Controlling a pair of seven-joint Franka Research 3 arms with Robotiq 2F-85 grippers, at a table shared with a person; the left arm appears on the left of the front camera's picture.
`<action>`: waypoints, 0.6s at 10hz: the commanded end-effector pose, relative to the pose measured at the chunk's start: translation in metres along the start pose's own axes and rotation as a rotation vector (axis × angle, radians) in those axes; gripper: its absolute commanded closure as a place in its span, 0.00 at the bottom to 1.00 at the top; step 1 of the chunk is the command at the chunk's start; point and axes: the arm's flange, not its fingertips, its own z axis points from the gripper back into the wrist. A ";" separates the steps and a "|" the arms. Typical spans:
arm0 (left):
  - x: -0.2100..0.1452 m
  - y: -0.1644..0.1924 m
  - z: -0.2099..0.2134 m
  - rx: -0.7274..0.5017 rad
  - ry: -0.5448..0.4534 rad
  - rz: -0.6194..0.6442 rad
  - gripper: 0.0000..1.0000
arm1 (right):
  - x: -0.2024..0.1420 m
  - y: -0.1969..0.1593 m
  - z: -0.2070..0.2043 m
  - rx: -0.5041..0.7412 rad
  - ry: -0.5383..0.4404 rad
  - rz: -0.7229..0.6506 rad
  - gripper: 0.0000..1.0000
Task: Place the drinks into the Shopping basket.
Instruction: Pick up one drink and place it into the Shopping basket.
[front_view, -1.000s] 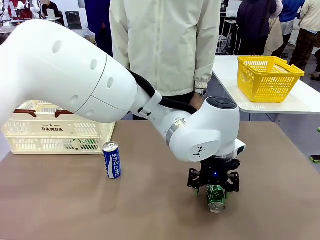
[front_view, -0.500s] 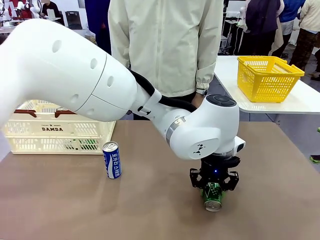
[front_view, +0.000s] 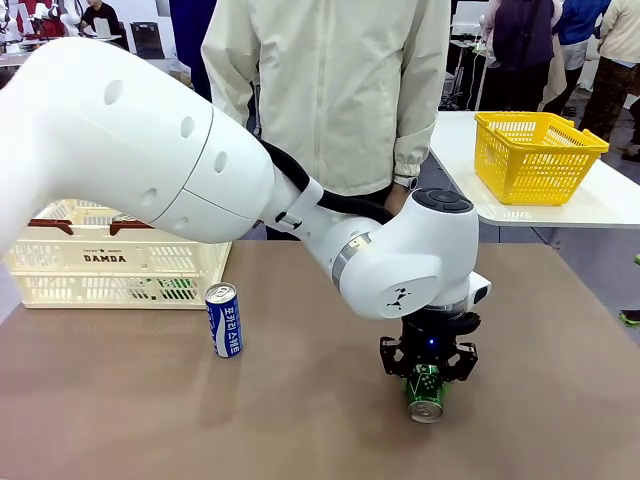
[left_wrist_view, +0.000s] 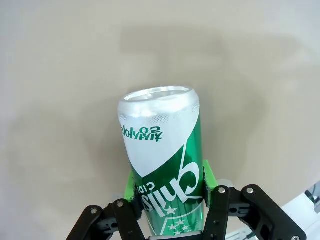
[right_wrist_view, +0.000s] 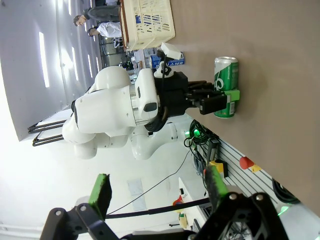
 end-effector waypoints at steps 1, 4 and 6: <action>0.001 0.007 0.020 -0.020 -0.011 0.000 1.00 | -0.001 0.004 0.002 -0.002 0.007 -0.016 0.00; 0.005 0.046 0.120 -0.026 0.070 -0.035 1.00 | -0.001 0.004 0.002 -0.002 0.007 -0.016 0.00; 0.002 0.105 0.194 0.039 0.048 -0.149 1.00 | -0.001 0.004 0.002 -0.002 0.007 -0.016 0.00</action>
